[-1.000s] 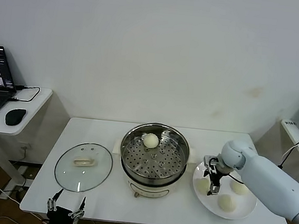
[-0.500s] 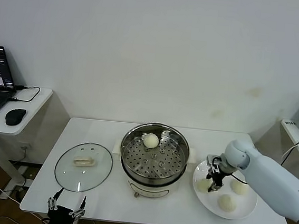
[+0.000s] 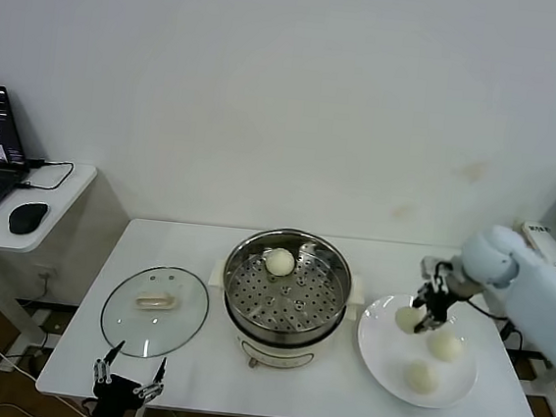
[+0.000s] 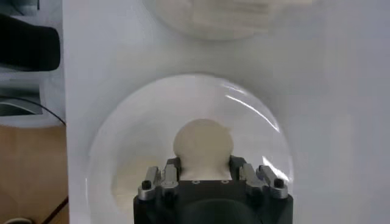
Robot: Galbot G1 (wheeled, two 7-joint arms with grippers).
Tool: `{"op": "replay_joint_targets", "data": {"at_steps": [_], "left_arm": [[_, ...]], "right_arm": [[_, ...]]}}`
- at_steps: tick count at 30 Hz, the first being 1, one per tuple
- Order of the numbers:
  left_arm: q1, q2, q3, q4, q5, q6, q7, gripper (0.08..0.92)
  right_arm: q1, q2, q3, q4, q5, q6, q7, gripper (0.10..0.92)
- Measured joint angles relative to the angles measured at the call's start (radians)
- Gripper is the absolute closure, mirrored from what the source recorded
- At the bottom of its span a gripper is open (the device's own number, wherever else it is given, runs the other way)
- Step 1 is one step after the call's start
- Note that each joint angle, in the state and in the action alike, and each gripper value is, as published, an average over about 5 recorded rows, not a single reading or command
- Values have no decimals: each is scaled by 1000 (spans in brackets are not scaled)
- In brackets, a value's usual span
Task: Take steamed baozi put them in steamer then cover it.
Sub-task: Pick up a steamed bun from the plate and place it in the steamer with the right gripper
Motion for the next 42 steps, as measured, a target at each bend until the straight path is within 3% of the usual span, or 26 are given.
{"op": "replay_joint_targets", "data": {"at_steps": [10, 22, 42], "left_arm": [[6, -6, 12, -37, 6, 0, -1, 177], [-2, -10, 5, -63, 1, 0, -3, 177], [-17, -13, 0, -65, -15, 1, -7, 177]], "right_arm": [[293, 134, -215, -5, 175, -66, -4, 525], [388, 405, -368, -85, 311, -148, 12, 525], [311, 742, -429, -299, 316, -184, 38, 525]]}}
